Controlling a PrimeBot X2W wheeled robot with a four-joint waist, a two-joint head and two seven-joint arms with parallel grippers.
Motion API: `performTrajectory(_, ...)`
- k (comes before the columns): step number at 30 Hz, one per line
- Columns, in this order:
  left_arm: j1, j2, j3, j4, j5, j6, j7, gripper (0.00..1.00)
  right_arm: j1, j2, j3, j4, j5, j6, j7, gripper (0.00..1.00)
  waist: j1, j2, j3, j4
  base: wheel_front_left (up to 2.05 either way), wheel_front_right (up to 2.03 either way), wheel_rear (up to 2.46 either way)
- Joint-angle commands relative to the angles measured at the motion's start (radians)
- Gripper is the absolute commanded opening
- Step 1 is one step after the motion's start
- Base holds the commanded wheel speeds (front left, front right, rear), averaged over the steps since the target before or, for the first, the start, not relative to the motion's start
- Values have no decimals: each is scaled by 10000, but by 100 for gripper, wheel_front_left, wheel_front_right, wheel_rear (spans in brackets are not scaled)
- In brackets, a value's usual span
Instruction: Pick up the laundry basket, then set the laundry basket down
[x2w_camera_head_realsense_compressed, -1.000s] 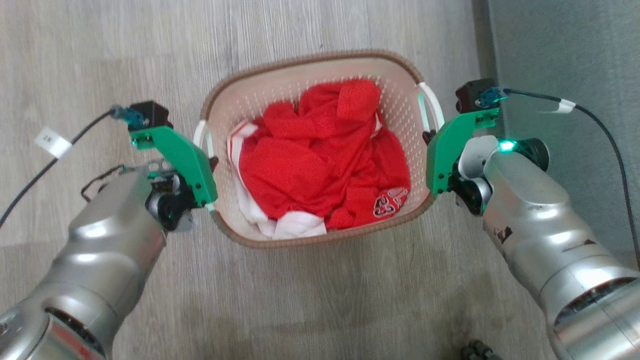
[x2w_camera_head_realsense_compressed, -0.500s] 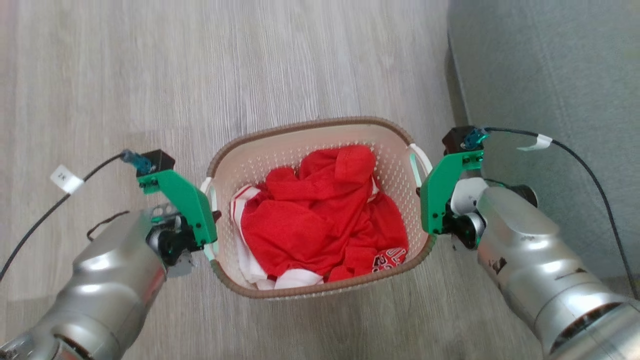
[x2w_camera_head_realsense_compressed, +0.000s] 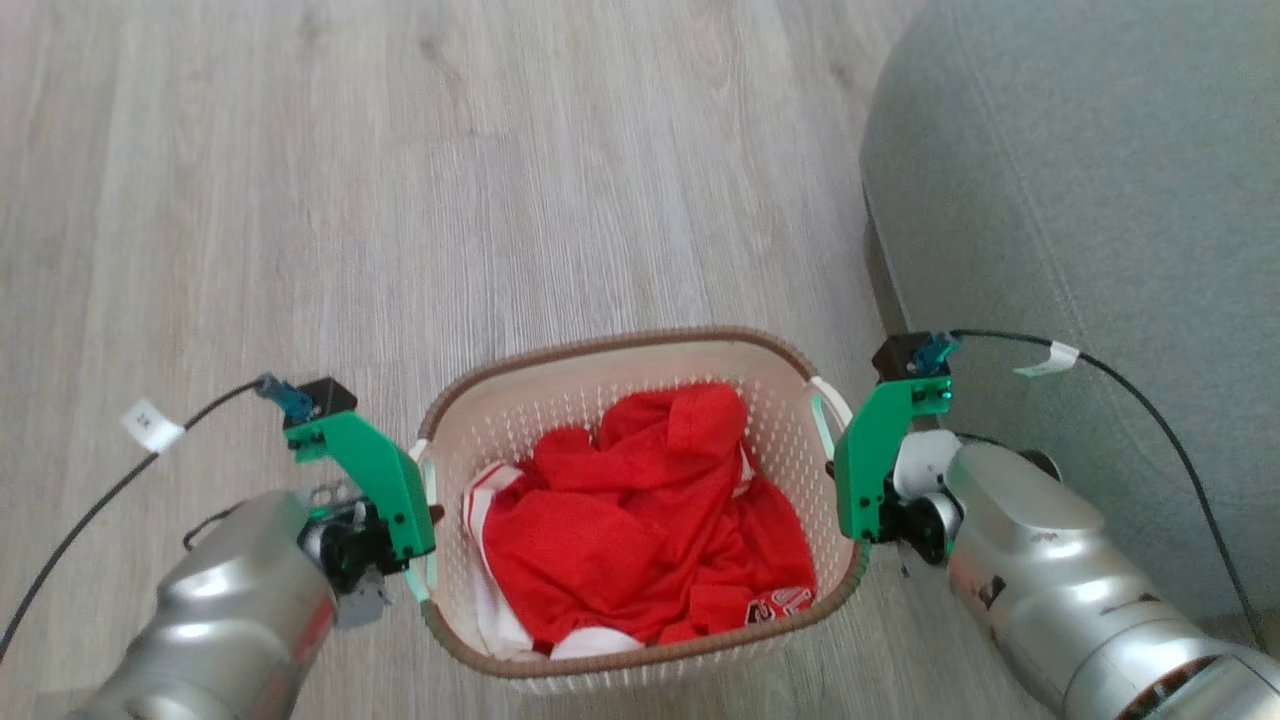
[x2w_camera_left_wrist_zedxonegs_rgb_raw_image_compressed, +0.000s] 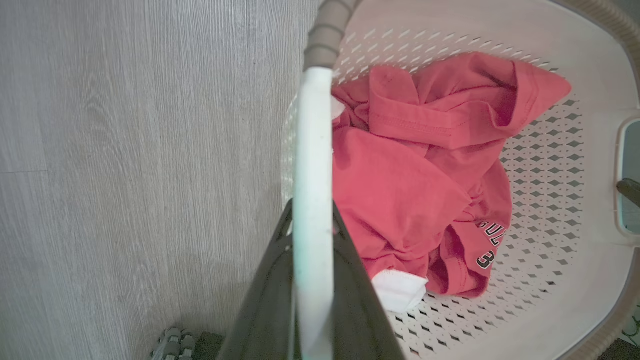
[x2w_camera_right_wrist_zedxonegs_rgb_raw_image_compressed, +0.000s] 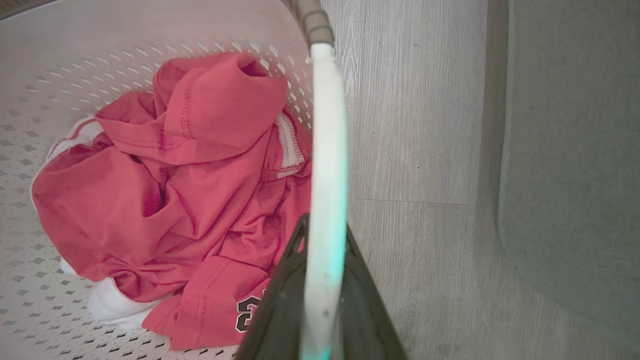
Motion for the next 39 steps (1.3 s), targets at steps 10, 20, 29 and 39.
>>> performTrajectory(10, 105, 352, 244, 268, -264, -71, 73, 0, 322, -220, 238, 238, 239, -19, 9, 0, 1, -1, -1179, 57, 0, 0, 0)
performTrajectory(20, 248, 369, 165, 364, -265, -71, 123, 0, 344, -315, 307, 312, 494, -19, -117, 0, 1, -1, -1454, 103, 0, 0, 0)
performTrajectory(29, 250, 385, 152, 371, -294, -71, 110, 0, 366, -368, 375, 368, 675, -19, -245, 0, 1, -1, -1468, 149, 0, 0, 0)
performTrajectory(39, 261, 353, 146, 342, -333, -71, 44, 0, 331, -383, 417, 419, 897, -19, -319, 0, 1, -1, -1469, 138, 0, 0, 0)
